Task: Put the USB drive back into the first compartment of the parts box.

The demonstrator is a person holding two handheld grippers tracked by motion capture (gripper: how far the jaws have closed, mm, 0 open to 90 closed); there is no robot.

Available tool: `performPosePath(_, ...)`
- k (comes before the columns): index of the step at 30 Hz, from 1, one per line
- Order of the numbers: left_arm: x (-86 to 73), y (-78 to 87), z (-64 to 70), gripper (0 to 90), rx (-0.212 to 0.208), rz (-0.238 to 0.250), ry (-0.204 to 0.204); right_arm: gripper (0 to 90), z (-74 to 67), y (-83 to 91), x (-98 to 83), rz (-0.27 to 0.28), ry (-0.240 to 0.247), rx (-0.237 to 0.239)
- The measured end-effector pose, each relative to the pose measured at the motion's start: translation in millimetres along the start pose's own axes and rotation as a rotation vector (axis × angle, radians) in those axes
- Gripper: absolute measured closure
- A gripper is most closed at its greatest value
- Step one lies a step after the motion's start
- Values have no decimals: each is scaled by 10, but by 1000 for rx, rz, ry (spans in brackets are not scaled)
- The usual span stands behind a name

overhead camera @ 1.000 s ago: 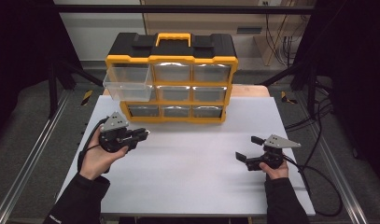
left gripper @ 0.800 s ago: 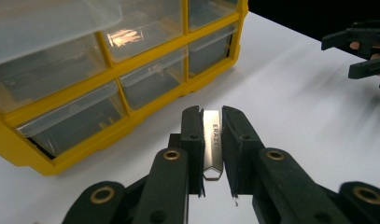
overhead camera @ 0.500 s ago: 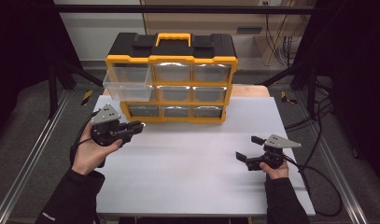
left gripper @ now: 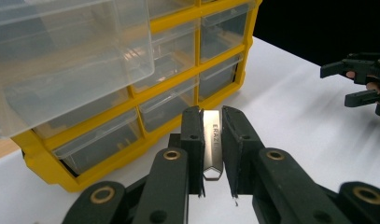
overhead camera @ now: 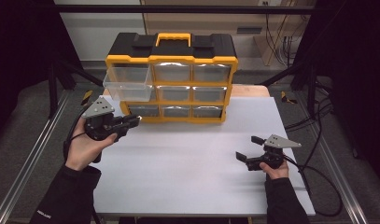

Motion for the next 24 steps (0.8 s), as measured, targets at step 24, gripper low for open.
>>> performPosePath(24, 275, 192, -34, 789, 16, 54, -9, 8, 1, -5, -3, -1, 1, -1)
Point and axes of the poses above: each handheld gripper's, and its own axes: y roughly backward along the jaws, x roughly out of its top, z roughly to its right, the point moved 3 cm from there along -y, roughly forward along the jaws, and after that the axes turned 4 degrees about -z, right-handed, at the moved point
